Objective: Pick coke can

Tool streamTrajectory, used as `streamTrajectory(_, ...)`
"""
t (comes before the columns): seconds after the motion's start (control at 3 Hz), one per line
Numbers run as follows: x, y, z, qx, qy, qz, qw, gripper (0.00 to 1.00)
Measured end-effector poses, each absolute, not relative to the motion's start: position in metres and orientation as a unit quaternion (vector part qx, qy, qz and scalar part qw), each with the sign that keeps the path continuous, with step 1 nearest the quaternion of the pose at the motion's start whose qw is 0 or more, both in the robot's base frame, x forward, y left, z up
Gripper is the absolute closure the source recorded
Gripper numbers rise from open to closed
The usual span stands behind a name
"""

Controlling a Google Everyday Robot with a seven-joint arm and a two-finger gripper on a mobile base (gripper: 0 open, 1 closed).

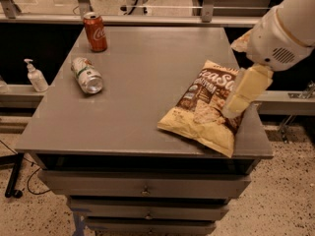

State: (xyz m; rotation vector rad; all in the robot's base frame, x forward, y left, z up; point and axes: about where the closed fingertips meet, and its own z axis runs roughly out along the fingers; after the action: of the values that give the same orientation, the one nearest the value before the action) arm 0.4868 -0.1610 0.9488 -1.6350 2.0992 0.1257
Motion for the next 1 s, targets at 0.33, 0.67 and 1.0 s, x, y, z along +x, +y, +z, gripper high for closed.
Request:
streamTrajectory(0.33, 0.514, -0.124, 0.936, -0.588, 0.753, 0.098, 0.279, 0.0)
streamTrajectory(0.67, 0.538, -0.083, 0.932, -0.576, 0.736, 0.146, 0.324, 0.0)
streamTrajectory(1.0, 0.56, -0.04, 0.938, -0.56, 0.717, 0.191, 0.369, 0.0)
